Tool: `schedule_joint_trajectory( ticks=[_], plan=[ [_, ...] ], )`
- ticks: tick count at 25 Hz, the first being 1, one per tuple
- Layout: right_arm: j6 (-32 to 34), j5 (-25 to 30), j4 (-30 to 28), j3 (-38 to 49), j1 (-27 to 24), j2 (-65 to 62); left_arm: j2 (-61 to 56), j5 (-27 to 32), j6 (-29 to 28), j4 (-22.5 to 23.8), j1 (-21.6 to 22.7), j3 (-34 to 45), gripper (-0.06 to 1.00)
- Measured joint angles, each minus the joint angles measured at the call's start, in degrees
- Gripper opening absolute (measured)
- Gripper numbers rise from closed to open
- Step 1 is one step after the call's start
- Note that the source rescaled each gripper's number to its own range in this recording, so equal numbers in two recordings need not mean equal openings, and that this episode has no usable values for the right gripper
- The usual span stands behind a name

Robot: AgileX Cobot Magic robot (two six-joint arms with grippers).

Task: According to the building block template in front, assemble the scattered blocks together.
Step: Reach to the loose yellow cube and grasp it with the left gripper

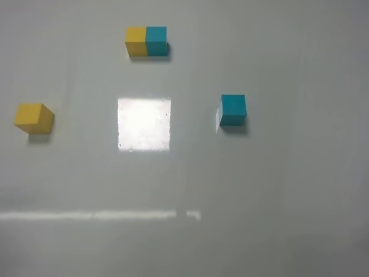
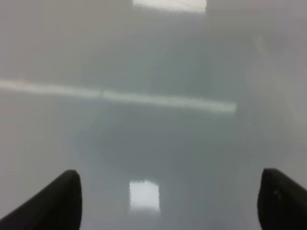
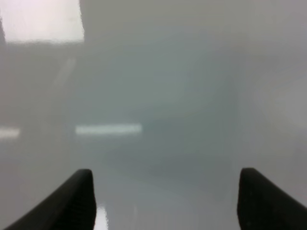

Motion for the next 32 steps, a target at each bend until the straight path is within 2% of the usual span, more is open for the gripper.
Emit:
schedule_joint_trajectory(
  ticks=[24, 32],
  plan=[
    [0.0, 0.0, 0.0, 0.0, 0.0, 0.0, 0.14, 0.14, 1.24, 0.0, 0.0, 0.0, 0.72],
    [0.0, 0.0, 0.0, 0.0, 0.0, 0.0, 8.46, 1.36, 3.94, 1.07, -0.71, -7.96, 0.72]
  ],
)
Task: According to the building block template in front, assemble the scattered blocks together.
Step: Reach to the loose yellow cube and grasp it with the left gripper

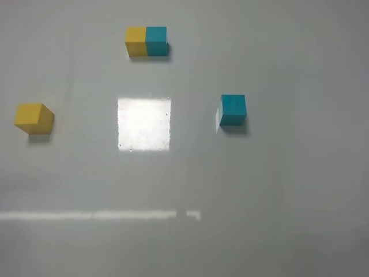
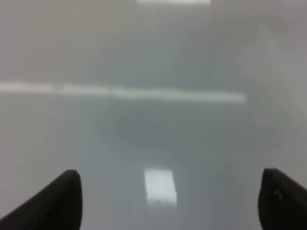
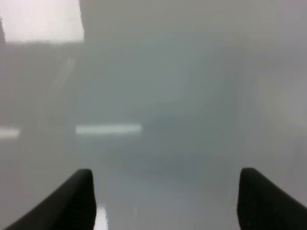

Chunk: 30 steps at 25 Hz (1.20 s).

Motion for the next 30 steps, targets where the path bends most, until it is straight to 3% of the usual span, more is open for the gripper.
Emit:
schedule_joint_trajectory(
  ticks=[4, 9, 18, 24, 30],
  plan=[
    [0.0, 0.0, 0.0, 0.0, 0.0, 0.0, 6.72, 1.92, 2.93, 3.67, -2.99, -6.87, 0.72],
    [0.0, 0.0, 0.0, 0.0, 0.0, 0.0, 16.27, 6.87, 5.51, 11.06, -10.51, -15.68, 0.72],
    [0.0, 0.0, 0.0, 0.0, 0.0, 0.0, 33.66, 8.53, 23.9, 24.61, -27.39, -28.24, 0.72],
    [0.0, 0.0, 0.0, 0.0, 0.0, 0.0, 43.53, 8.53, 40.92, 26.46, -30.71, -34.58, 0.72],
    [0.0, 0.0, 0.0, 0.0, 0.0, 0.0, 52.34, 8.48, 46.7, 26.67, -30.71, -40.26, 0.72]
  ],
)
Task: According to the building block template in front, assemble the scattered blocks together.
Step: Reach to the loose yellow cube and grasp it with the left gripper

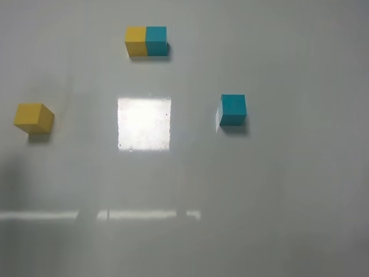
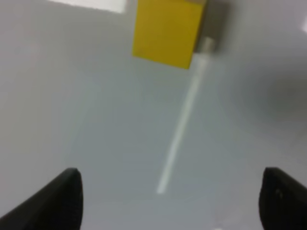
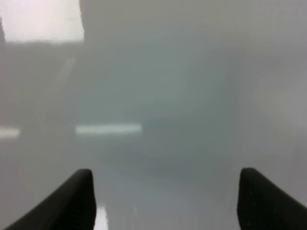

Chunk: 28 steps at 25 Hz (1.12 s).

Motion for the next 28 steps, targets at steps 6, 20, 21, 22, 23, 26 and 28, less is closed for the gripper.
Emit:
schedule_joint_trajectory(
  ticks=[6, 20, 21, 22, 23, 26, 28],
  plan=[
    [0.0, 0.0, 0.0, 0.0, 0.0, 0.0, 5.85, -0.19, 0.54, -0.95, 0.0, -1.08, 0.72],
    [0.0, 0.0, 0.0, 0.0, 0.0, 0.0, 11.75, -1.72, 5.97, -0.63, 3.12, -1.08, 0.72],
    [0.0, 0.0, 0.0, 0.0, 0.0, 0.0, 12.15, -2.24, 6.25, -0.56, 3.25, -1.08, 0.72],
    [0.0, 0.0, 0.0, 0.0, 0.0, 0.0, 12.56, -2.82, 6.6, -0.56, 3.31, -1.08, 0.72],
    [0.0, 0.0, 0.0, 0.0, 0.0, 0.0, 12.88, -3.67, 7.05, -0.61, 3.31, -1.13, 0.72],
    [0.0, 0.0, 0.0, 0.0, 0.0, 0.0, 14.36, -5.07, 8.09, -0.73, 3.31, -1.97, 0.72],
    [0.0, 0.0, 0.0, 0.0, 0.0, 0.0, 15.61, -5.29, 8.23, -0.83, 3.31, -3.12, 0.72]
  ],
)
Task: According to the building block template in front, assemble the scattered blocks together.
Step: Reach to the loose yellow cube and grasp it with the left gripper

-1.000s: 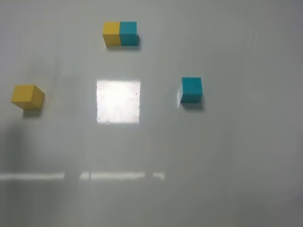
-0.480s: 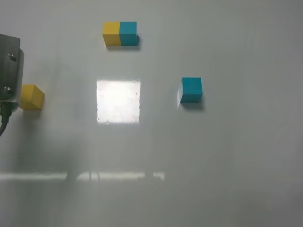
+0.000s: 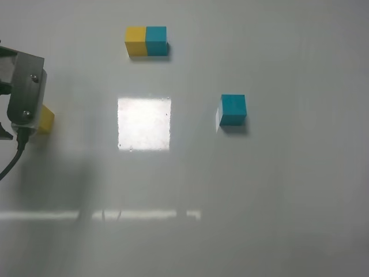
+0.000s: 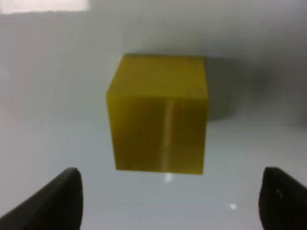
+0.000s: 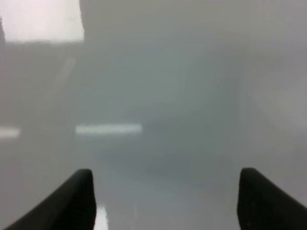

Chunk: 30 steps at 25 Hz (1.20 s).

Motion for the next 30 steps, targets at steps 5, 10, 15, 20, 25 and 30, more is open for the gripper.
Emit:
schedule_joint_trajectory(
  ticks=[5, 10, 15, 20, 25, 30],
  plan=[
    [0.0, 0.0, 0.0, 0.0, 0.0, 0.0, 3.21, -0.51, 0.0, -0.18, 0.05, -2.49, 0.72],
    [0.0, 0.0, 0.0, 0.0, 0.0, 0.0, 5.17, -0.88, 0.0, -0.69, 0.11, -2.61, 0.72],
    [0.0, 0.0, 0.0, 0.0, 0.0, 0.0, 6.03, -1.57, 0.0, -0.74, 0.11, -2.61, 0.72],
    [0.0, 0.0, 0.0, 0.0, 0.0, 0.0, 7.09, -1.92, 0.0, -0.8, 0.11, -2.61, 0.72],
    [0.0, 0.0, 0.0, 0.0, 0.0, 0.0, 7.48, -2.22, 0.0, -0.86, 0.11, -2.61, 0.65],
    [0.0, 0.0, 0.0, 0.0, 0.0, 0.0, 8.39, -1.79, -0.05, -0.87, 0.11, -2.61, 0.0]
  ],
)
